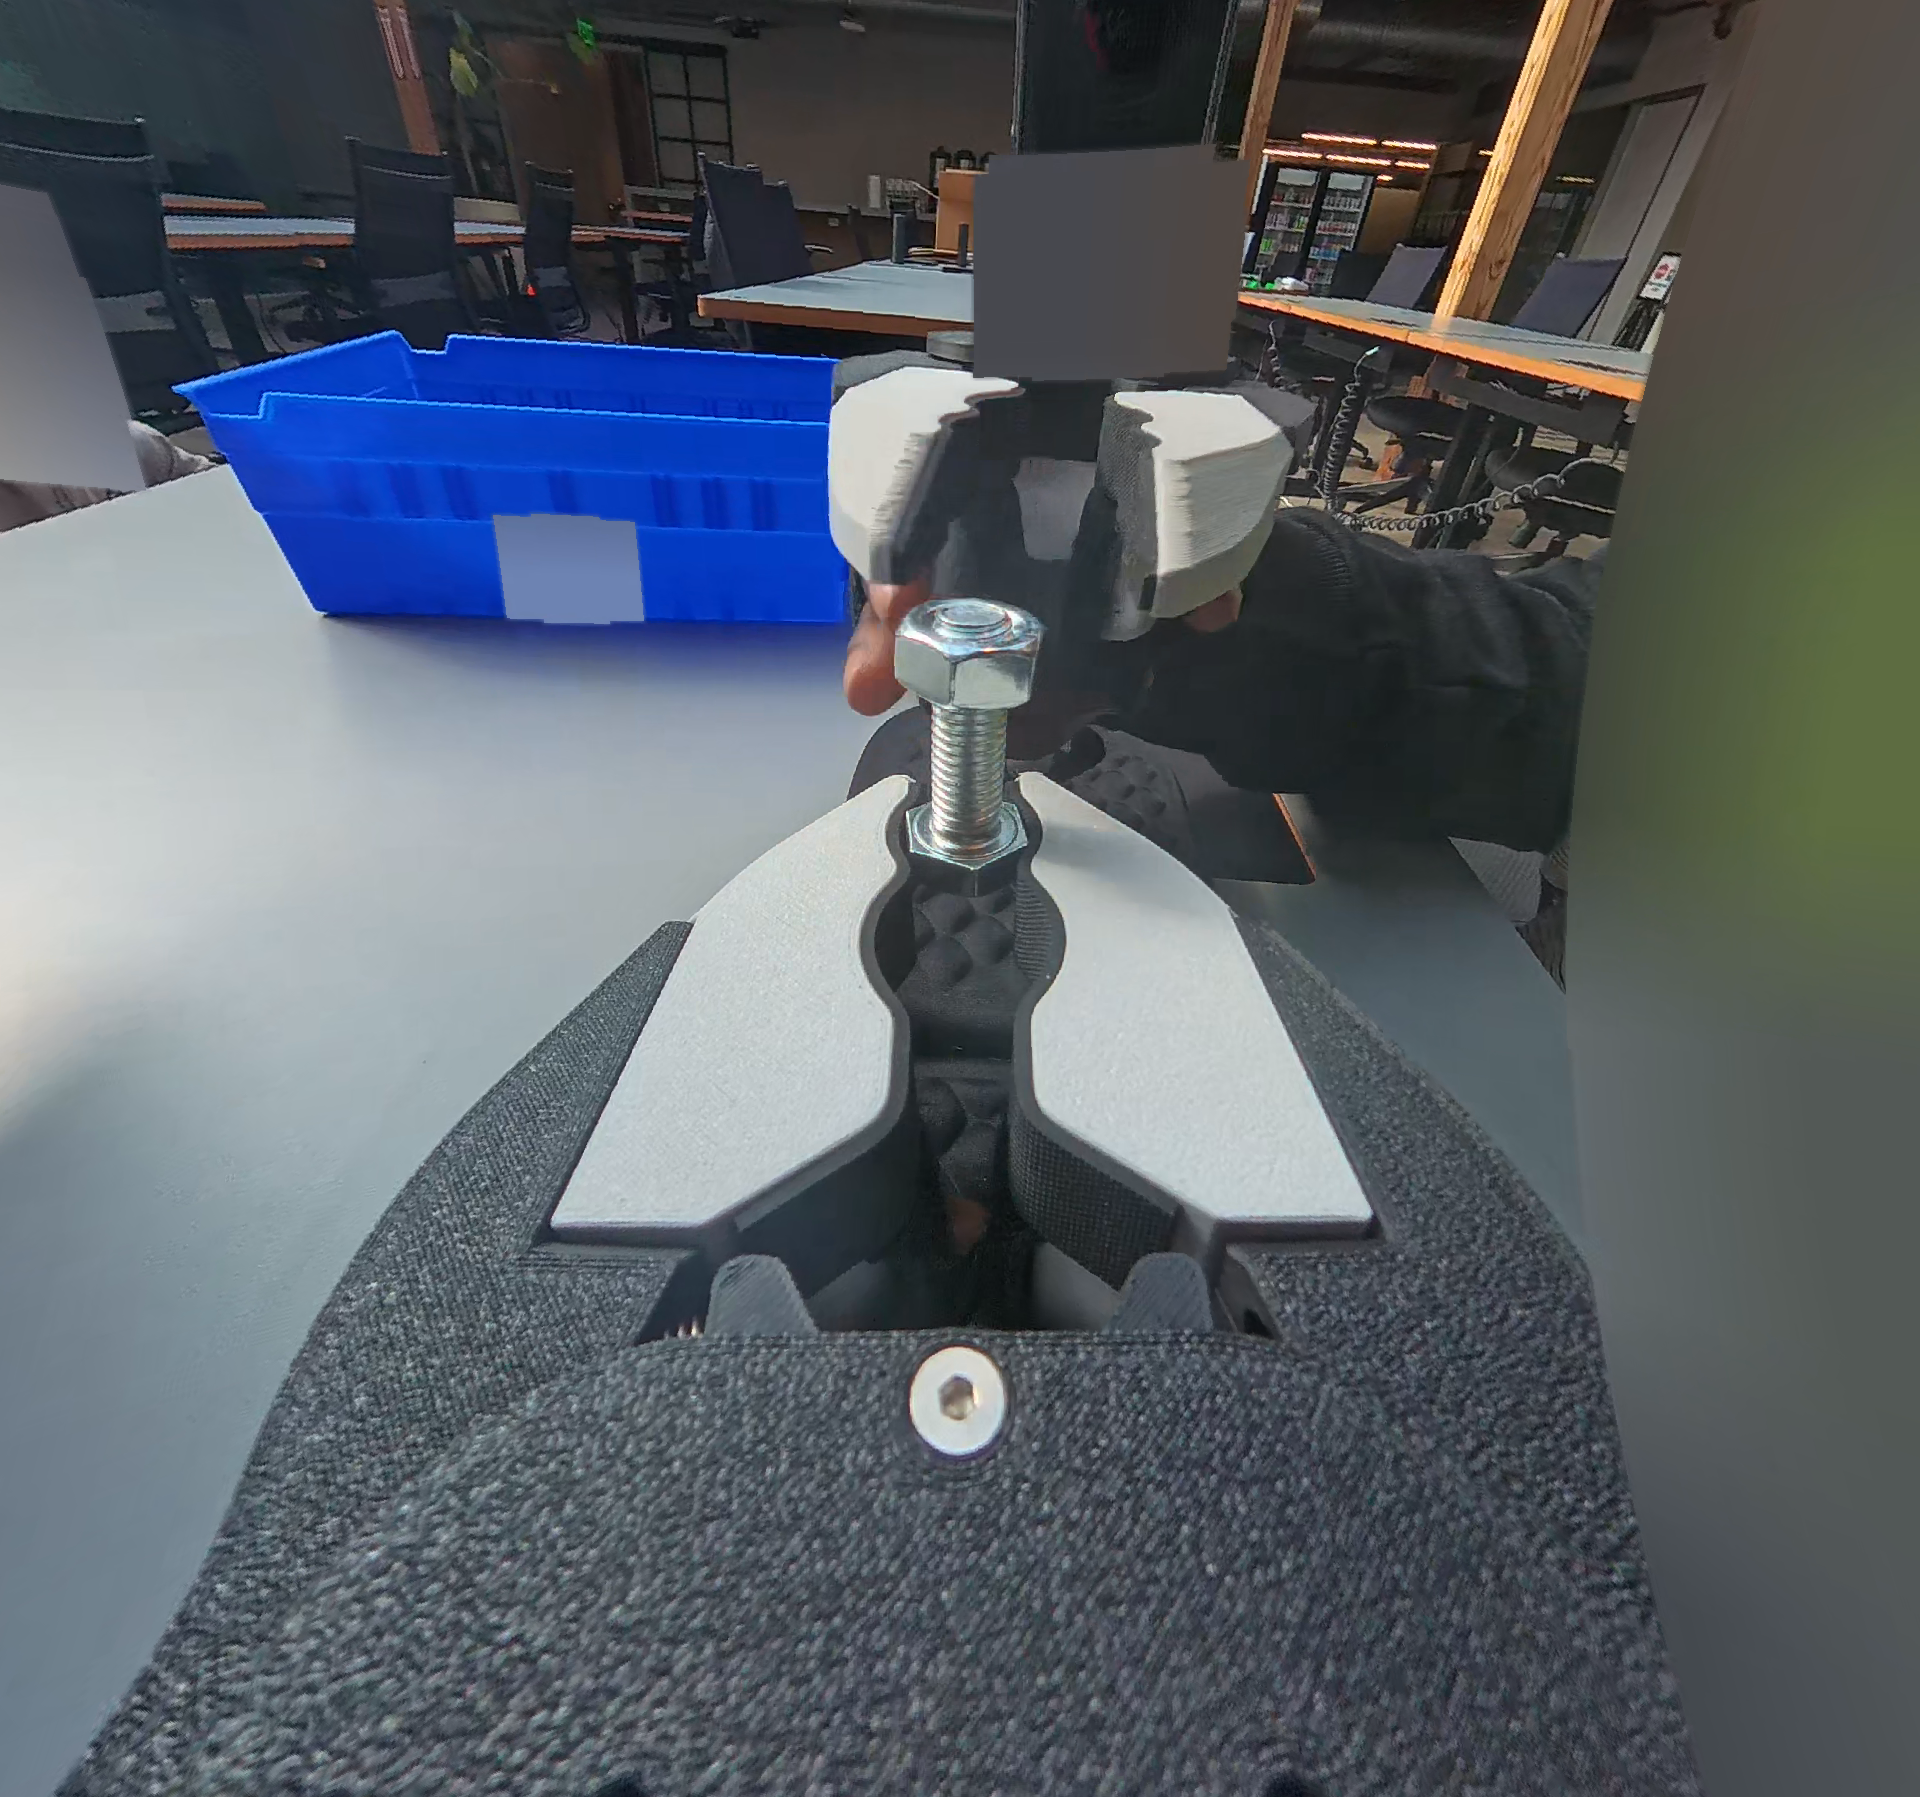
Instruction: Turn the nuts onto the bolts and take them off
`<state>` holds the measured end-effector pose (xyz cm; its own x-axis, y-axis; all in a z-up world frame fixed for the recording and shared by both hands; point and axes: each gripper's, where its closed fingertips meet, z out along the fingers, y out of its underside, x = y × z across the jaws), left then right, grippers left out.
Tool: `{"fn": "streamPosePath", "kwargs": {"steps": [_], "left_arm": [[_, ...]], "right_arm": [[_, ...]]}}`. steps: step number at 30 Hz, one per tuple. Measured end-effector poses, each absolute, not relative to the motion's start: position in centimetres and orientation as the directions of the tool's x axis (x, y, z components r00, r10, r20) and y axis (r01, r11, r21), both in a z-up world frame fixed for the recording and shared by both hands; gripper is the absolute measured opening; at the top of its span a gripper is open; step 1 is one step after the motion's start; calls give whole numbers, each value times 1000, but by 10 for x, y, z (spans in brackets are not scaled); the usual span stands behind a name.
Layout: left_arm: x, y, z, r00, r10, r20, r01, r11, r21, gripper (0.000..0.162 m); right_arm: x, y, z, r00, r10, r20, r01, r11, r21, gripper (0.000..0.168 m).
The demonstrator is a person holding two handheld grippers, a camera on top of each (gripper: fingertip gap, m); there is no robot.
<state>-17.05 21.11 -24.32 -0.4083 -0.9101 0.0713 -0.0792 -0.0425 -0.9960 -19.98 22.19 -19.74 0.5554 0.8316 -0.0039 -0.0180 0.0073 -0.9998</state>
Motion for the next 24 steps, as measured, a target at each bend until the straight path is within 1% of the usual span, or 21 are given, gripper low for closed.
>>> {"fn": "streamPosePath", "kwargs": {"steps": [4, 7, 13, 24], "left_arm": [[-170, 211, -244, -410, -909, 70, -80, -41, -996, 14], [-170, 210, -244, -411, -909, 69, -81, -39, -996, 14], [-170, 211, -244, -411, -909, 71, -82, -41, -996, 14], [-170, 211, -243, -410, -909, 76, -78, -48, -996, 14]], "right_arm": [[-210, 228, -200, 527, 850, -23, -19, -15, -1000, 57], [-221, 230, -203, 493, 870, -21, -4, -22, -1000, 61], [-237, 230, -211, 444, 896, -10, 51, -36, -998, 61], [-222, 225, -208, 490, 871, -4, 31, -22, -999, 45]]}}
